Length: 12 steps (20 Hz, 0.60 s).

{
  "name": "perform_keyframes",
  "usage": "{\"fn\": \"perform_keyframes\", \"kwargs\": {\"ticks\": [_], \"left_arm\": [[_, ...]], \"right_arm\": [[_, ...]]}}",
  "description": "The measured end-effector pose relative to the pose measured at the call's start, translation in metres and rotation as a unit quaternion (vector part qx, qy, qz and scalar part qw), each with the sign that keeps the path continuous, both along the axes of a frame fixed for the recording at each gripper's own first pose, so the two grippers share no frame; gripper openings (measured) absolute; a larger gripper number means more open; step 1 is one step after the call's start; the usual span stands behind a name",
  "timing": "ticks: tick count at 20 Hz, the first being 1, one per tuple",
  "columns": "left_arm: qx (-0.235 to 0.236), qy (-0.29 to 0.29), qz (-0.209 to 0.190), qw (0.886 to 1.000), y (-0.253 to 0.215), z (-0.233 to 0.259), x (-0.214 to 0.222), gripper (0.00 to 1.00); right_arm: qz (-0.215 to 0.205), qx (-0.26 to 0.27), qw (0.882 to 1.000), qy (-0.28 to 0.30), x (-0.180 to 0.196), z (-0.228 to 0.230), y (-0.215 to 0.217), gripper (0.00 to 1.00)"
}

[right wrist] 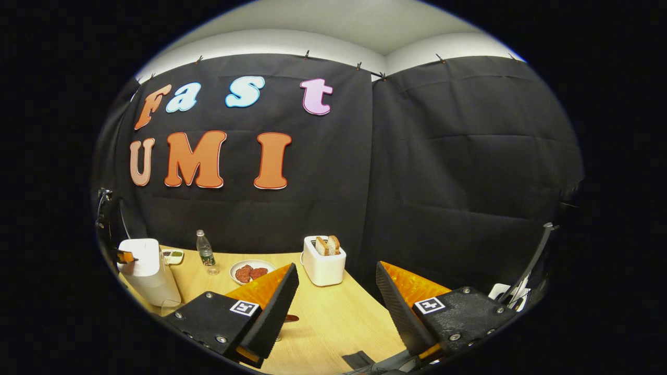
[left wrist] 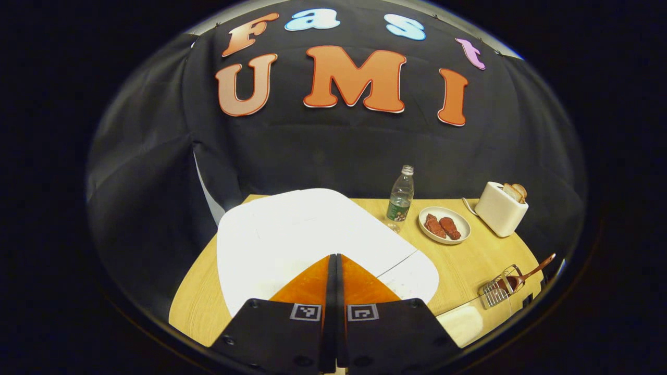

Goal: Close the left gripper, press the button to open the rice cooker; take a wooden spoon from the chopstick holder with the right hand, scoop a spoonful of rice and pour it into the rice cooker, then put the wooden spoon back into the chopstick holder.

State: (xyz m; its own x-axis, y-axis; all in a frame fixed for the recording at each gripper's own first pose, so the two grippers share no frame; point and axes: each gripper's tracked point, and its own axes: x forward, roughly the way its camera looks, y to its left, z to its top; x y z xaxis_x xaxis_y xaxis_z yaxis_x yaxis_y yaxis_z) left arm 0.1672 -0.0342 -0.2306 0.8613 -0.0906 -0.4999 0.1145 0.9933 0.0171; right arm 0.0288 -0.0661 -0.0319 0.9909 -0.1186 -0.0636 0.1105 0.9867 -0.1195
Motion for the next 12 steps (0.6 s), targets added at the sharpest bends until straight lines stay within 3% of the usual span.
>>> {"fn": "perform_keyframes", "kwargs": {"ticks": [1,3,7,9,12], "left_arm": [[-0.001,-0.011,-0.003,1.000,0.001,0.004,0.006,0.05],[-0.005,0.018,0.001,1.000,0.001,-0.012,0.004,0.05],[0.019,-0.004,0.000,1.000,0.002,-0.002,0.005,0.05],[0.006,0.007,0.012,1.000,0.001,0.007,-0.005,0.05],[0.000,-0.052,0.026,0.998,0.004,0.067,-0.010,0.05]], "right_arm": [[0.000,-0.001,1.000,0.002,0.000,-0.002,0.001,0.93],[0.003,-0.002,1.000,0.007,-0.001,-0.005,0.004,0.93],[0.011,-0.007,1.000,0.009,-0.002,-0.006,0.011,0.93],[0.013,-0.002,1.000,0.003,-0.003,-0.004,0.012,0.93],[0.012,0.010,1.000,-0.004,-0.003,-0.003,0.010,0.93]]}}
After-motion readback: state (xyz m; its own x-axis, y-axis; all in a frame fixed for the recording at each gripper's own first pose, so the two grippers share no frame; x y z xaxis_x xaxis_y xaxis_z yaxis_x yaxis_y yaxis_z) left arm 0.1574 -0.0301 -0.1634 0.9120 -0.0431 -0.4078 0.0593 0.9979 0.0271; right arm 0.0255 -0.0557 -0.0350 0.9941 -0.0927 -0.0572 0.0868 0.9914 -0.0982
